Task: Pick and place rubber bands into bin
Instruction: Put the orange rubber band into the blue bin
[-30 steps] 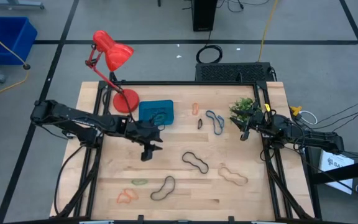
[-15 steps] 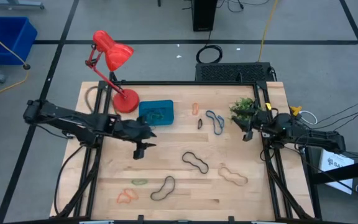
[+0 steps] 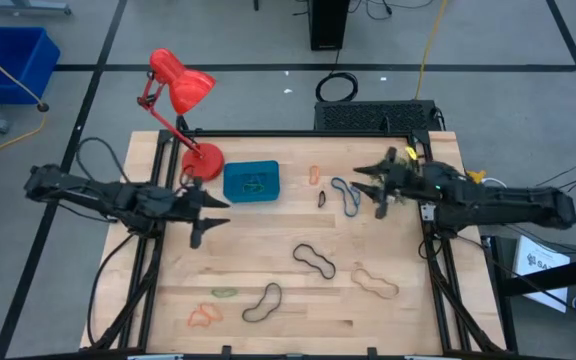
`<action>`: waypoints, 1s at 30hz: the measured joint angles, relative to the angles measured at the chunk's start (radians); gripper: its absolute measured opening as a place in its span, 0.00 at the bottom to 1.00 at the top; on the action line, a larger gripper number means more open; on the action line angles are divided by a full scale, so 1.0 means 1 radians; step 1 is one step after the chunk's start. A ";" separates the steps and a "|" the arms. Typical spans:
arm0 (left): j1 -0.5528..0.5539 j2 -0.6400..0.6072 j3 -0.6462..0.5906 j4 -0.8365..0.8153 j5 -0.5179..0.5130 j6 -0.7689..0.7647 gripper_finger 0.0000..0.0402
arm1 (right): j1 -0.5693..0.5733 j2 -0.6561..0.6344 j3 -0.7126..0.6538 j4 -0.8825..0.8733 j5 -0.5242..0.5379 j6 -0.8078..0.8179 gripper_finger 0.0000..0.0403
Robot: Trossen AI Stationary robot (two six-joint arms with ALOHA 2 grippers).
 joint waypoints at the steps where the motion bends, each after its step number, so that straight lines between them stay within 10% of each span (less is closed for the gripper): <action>1: 0.000 -0.029 -0.023 0.023 -0.010 0.000 0.48 | -0.001 0.045 0.039 -0.028 0.026 0.002 0.42; 12: 0.001 -0.154 -0.156 0.149 -0.099 0.008 0.48 | -0.111 0.496 0.379 -0.187 0.099 0.303 0.42; 30: 0.001 -0.151 -0.156 0.132 -0.100 0.040 0.48 | -0.255 0.884 0.410 -0.236 0.019 0.589 0.42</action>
